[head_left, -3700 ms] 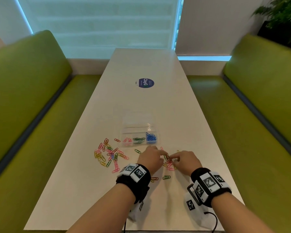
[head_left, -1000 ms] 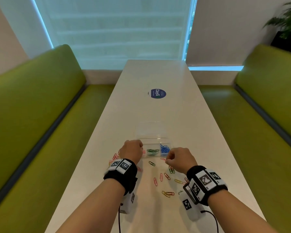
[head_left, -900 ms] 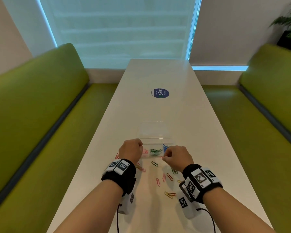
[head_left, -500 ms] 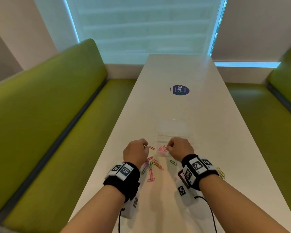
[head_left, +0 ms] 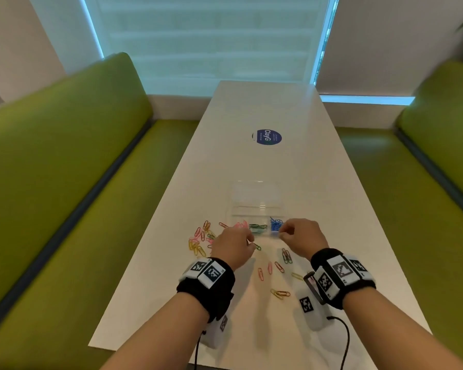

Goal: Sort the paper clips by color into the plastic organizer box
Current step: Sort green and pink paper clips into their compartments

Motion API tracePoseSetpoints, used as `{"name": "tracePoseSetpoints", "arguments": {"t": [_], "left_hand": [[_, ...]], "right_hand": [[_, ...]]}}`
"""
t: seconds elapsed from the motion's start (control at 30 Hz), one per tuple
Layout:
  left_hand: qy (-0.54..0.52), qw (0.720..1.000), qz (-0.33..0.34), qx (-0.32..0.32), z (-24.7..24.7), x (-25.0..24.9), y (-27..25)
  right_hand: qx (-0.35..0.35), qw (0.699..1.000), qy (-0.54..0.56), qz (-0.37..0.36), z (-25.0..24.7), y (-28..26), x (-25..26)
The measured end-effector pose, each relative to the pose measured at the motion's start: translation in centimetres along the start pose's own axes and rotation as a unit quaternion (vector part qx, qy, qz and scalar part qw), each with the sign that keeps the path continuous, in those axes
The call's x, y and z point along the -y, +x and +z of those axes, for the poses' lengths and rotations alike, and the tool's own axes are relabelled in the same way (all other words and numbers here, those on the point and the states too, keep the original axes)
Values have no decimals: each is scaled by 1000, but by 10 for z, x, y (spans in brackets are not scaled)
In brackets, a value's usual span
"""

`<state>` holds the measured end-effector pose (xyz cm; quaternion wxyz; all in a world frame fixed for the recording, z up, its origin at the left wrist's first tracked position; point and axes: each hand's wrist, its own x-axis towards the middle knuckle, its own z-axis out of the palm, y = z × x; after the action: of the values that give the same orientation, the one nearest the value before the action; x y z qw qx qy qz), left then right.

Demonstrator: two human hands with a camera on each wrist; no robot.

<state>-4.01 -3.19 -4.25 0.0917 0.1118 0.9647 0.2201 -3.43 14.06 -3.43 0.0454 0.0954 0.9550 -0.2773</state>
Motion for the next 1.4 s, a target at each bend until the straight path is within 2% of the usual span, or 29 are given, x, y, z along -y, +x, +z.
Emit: {"name": "tracePoseSetpoints", "arguments": {"t": [0.2,0.47,0.67,0.9,1.1,1.4], "left_hand": [[37,997,23,60,24,-22,-8],[93,993,-28,72,38,-35,-8],[77,992,-59,81,42,-34,-7],[76,994,-24,75,38,-35,-8],[43,998,15,37,24,-35,-5],[20,999,24,-12,15,-26,-8]], "right_hand": [[-9,999,0,35,-7,-24,-36],[-2,998,1,68,-14,-46,-67],[4,997,-9,71,-15,-49,-70],[21,996,-34,74,-13,-40,-60],[28,996,-50,71,-10,-23,-43],[69,990,-116,51,-8,-5,-29]]}}
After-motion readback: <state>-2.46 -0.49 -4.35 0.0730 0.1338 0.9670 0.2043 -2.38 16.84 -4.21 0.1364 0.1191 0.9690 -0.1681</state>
